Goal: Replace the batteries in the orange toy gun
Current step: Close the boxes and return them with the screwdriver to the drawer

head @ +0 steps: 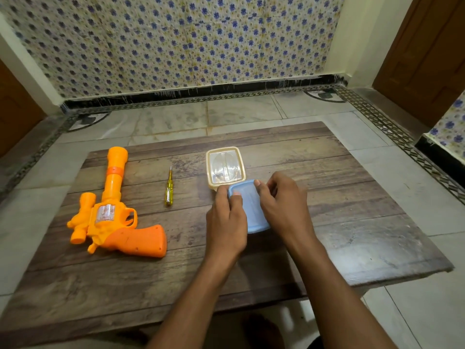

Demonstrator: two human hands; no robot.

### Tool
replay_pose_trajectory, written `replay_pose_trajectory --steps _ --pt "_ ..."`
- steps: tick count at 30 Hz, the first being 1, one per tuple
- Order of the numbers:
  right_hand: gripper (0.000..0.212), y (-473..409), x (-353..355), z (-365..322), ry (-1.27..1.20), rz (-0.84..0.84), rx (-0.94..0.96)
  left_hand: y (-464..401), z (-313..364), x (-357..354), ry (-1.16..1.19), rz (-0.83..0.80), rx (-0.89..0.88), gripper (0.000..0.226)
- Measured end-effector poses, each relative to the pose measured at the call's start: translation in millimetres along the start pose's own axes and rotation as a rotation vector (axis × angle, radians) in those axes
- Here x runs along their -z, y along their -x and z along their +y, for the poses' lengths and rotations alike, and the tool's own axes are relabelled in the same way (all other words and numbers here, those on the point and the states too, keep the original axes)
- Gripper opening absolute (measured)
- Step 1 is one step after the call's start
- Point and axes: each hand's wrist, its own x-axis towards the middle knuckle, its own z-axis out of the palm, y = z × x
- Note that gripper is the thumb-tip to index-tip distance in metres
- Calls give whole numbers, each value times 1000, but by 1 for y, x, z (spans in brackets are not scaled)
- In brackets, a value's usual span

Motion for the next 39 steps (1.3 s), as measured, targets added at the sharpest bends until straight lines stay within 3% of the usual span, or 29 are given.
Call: replay_pose_trajectory --steps 6,12,17,25,39 --pt "39 14 -21 -24 -24 -27 -9 -5 -9 26 64 36 -82 24" --pt "46 20 -42 -43 -34 -18 44 -10 -10 44 -25 143 6 41" --pt "58 17 -46 -48 -180 -65 -17 -16 -17 59 -99 97 -168 45" --pt "64 17 -52 -54 -187 -44 -11 -17 -18 62 -112 99 -267 45" --pt "56 17 -51 -40 -190 -57 29 -20 -14 51 -204 94 -183 43"
